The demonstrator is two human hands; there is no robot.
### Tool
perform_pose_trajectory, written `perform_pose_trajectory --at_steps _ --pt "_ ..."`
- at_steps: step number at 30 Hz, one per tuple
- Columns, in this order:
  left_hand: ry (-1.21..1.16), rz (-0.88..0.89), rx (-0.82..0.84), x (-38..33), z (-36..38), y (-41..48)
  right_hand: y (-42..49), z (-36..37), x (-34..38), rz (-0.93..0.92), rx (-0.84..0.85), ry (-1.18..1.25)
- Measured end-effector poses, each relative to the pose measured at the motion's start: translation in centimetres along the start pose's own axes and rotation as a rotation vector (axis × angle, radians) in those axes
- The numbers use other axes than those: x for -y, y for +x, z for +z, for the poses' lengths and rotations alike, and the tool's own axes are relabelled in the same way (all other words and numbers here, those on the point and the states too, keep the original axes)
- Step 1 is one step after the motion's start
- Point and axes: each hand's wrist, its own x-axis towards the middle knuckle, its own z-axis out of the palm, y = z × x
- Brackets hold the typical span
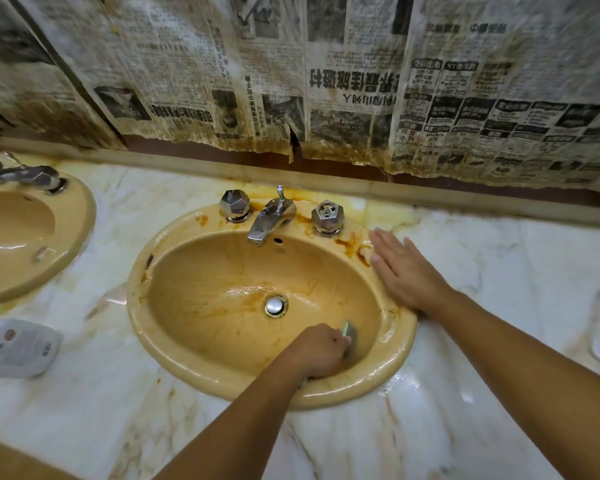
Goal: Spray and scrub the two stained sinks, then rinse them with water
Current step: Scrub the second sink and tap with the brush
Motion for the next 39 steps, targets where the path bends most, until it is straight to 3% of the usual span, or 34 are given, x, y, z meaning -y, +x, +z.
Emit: perform_pose_trajectory --at_steps 7,14,19,22,25,30,33,36,39 --pt "-0.324 -0.051 -0.106 0.0 0.1 4.4 6.0 -1.2 0.1 -0.175 0.144 -0.151" --pt "-0.550 -0.232 -0.412 1.8 0.8 10.0 11.5 -2.3 -0.6 -0.282 0.220 -0.133" --pt "-0.943 -0.199 -0.711 1.1 -1.6 12.2 14.2 -2.4 -1.8 -0.350 0.224 -0.087" --pt "-0.910 -0.127 -0.636 0.8 0.0 10.5 14.8 -2.6 -2.3 -0.370 0.184 -0.081" --pt "-0.867 -0.256 -0.522 1.3 0.3 10.5 15.2 -2.6 -3.3 -0.421 0.162 -0.113" --pt "-1.088 -0.198 -0.868 -0.4 -3.2 12.7 15.8 -2.4 -4.0 -0.478 0.152 -0.169" --pt "-1.028 -0.242 -0.793 -0.8 -0.3 11.9 15.6 -2.5 -3.8 -0.477 0.143 -0.143" --pt "-1.124 -0.328 -0.667 -0.4 0.0 11.0 15.4 -2.6 -3.7 -0.477 0.137 -0.134" --pt "-1.168 -0.238 -0.841 -0.9 -2.7 11.8 15.6 -2.4 -3.9 -0.488 0.126 -0.139"
